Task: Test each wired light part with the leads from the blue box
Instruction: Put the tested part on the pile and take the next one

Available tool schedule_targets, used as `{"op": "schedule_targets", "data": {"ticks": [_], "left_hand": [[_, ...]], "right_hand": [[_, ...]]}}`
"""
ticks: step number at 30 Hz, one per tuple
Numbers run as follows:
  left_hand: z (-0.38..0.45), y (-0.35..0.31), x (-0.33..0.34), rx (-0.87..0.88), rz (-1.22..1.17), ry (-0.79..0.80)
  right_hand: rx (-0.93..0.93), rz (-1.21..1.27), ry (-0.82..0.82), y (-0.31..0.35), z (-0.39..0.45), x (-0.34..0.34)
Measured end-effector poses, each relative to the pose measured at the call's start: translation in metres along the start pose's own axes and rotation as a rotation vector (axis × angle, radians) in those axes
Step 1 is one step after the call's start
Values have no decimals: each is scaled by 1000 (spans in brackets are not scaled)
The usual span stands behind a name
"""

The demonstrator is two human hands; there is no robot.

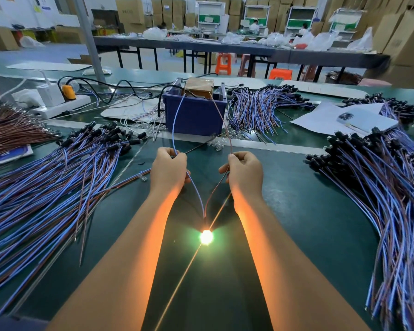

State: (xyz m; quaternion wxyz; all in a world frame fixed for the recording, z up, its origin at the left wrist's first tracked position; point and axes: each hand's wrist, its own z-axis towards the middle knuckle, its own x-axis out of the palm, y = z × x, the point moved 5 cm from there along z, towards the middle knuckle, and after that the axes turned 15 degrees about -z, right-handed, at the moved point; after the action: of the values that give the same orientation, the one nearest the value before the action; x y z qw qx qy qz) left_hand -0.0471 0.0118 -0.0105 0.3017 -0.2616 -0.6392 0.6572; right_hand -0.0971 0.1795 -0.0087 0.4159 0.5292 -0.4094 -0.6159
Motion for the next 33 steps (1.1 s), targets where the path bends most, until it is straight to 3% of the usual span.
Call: {"op": "schedule_targets", "data": {"ticks": [3, 8, 11, 17, 26, 31, 33], "left_hand": [[-1, -2, 2, 29, 6, 45], [-12, -7, 21, 125, -43, 330], [-19, -8, 28, 157, -39, 414], [-18, -9, 25, 54, -150, 387], [-10, -5, 20, -86, -353, 326], [-4, -3, 14, -135, -509, 243], [-2, -2, 14, -143, -575, 221]], "right_hand": [[-18, 12, 25, 1, -1, 1], [-147, 16, 113, 10, -7, 5], [-195, 22, 119, 13, -8, 5], [-219, 38, 126, 13, -7, 10], [-368, 31, 294, 21, -17, 21], [-466, -133, 385, 20, -24, 29], [-492, -71, 390, 24, -25, 28]]}}
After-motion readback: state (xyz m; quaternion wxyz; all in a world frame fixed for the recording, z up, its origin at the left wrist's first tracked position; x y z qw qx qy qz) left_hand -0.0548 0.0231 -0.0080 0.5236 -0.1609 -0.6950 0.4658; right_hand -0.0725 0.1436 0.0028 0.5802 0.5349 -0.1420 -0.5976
